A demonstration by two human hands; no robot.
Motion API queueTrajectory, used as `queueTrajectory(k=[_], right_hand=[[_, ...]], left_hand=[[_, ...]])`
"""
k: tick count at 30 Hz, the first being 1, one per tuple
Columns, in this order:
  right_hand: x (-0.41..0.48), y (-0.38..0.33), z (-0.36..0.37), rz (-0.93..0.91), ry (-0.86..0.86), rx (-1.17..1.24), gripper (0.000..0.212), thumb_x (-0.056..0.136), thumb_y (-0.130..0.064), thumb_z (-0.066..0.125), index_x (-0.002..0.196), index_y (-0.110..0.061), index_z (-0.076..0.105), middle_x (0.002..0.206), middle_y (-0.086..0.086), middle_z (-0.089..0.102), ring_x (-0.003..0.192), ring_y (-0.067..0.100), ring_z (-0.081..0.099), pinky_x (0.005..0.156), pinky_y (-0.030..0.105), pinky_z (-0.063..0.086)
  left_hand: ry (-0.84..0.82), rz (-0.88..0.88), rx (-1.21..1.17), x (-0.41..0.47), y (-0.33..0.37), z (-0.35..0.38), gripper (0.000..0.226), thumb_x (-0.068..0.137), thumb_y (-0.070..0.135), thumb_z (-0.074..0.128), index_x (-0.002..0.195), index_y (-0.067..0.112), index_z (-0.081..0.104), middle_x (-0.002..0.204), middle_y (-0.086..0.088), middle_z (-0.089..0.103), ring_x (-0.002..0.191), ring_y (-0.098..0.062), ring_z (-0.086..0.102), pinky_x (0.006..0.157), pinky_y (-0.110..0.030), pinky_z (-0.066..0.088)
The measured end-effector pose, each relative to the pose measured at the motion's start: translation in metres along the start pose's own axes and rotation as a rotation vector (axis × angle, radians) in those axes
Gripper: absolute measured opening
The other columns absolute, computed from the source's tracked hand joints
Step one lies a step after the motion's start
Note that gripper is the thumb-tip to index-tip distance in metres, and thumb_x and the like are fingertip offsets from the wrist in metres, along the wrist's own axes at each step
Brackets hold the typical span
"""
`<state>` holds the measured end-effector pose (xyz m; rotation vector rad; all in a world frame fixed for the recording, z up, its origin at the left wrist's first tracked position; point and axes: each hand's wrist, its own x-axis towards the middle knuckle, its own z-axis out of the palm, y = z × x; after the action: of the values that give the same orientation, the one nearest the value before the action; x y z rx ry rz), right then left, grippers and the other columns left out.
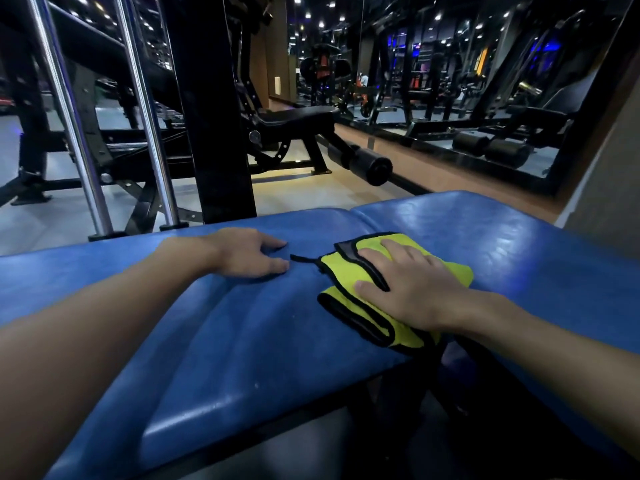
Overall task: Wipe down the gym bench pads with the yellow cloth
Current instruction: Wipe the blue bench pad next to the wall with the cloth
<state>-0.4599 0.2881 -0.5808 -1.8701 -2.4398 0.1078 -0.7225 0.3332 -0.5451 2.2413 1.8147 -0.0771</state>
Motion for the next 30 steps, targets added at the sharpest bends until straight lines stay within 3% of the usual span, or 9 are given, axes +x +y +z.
queueTrajectory(k=[4,8,12,15,19,22,25,30], right_hand=[[0.022,0.000,-0.002,0.002,0.009,0.033,0.066,0.092,-0.067,0.031,0.152,-0.042,0.020,0.165,-0.002,0.010,0.150,0.023,0.013,0.119,0.048,0.014],[0.066,0.004,-0.001,0.009,0.019,0.052,0.064,0.091,-0.067,0.033,0.150,-0.043,0.023,0.161,-0.004,0.021,0.146,0.024,0.023,0.119,0.047,0.019],[0.127,0.007,-0.001,0.030,0.010,0.074,0.066,0.091,-0.068,0.033,0.151,-0.043,0.023,0.159,-0.002,0.026,0.144,0.026,0.028,0.117,0.049,0.023],[0.166,0.002,-0.005,0.028,0.005,0.112,0.065,0.092,-0.066,0.035,0.150,-0.040,0.028,0.155,0.002,0.034,0.140,0.029,0.035,0.113,0.048,0.029],[0.196,-0.006,-0.007,0.034,-0.014,0.173,0.075,0.083,-0.072,0.030,0.150,-0.038,0.031,0.153,0.005,0.038,0.134,0.032,0.042,0.109,0.049,0.036],[0.195,-0.005,-0.004,0.020,0.007,0.184,0.063,0.093,-0.062,0.033,0.150,-0.036,0.034,0.151,0.006,0.040,0.133,0.031,0.043,0.108,0.048,0.036],[0.177,-0.003,-0.004,-0.014,0.029,0.194,0.055,0.098,-0.052,0.034,0.150,-0.032,0.035,0.155,0.004,0.036,0.139,0.027,0.036,0.112,0.046,0.033],[0.119,0.001,-0.002,-0.048,0.029,0.125,0.056,0.099,-0.053,0.033,0.152,-0.036,0.030,0.161,-0.002,0.024,0.147,0.020,0.023,0.118,0.043,0.023]], left_hand=[[-0.022,0.057,-0.047,-0.001,-0.011,-0.009,0.071,0.088,0.061,0.062,0.149,0.032,0.042,0.128,0.012,0.057,0.110,-0.003,0.056,0.087,-0.016,0.037],[-0.035,0.033,0.098,0.004,-0.012,-0.009,0.081,0.081,0.076,0.054,0.149,0.032,0.042,0.145,0.005,0.042,0.138,-0.018,0.035,0.110,-0.032,0.028],[-0.055,0.058,0.115,0.008,-0.016,-0.006,0.102,0.062,0.093,0.043,0.143,0.031,0.047,0.141,0.005,0.044,0.131,-0.020,0.044,0.111,-0.039,0.037],[-0.083,0.039,0.158,0.013,-0.016,-0.001,0.121,0.050,0.100,0.035,0.147,0.027,0.039,0.150,0.006,0.035,0.135,-0.022,0.039,0.111,-0.043,0.037],[-0.093,0.041,0.125,0.016,-0.018,0.001,0.117,0.055,0.099,0.041,0.147,0.027,0.038,0.151,0.008,0.033,0.136,-0.021,0.038,0.111,-0.042,0.037],[-0.108,0.030,0.149,0.018,-0.015,-0.002,0.115,0.058,0.097,0.044,0.147,0.024,0.039,0.150,0.006,0.037,0.134,-0.020,0.042,0.110,-0.041,0.039],[-0.097,0.044,0.142,0.016,-0.012,-0.004,0.111,0.061,0.093,0.048,0.145,0.021,0.042,0.145,0.005,0.042,0.130,-0.019,0.046,0.109,-0.038,0.040],[-0.108,0.057,0.078,0.013,-0.012,-0.005,0.104,0.064,0.091,0.053,0.143,0.024,0.045,0.142,0.004,0.046,0.128,-0.019,0.048,0.109,-0.038,0.040]])
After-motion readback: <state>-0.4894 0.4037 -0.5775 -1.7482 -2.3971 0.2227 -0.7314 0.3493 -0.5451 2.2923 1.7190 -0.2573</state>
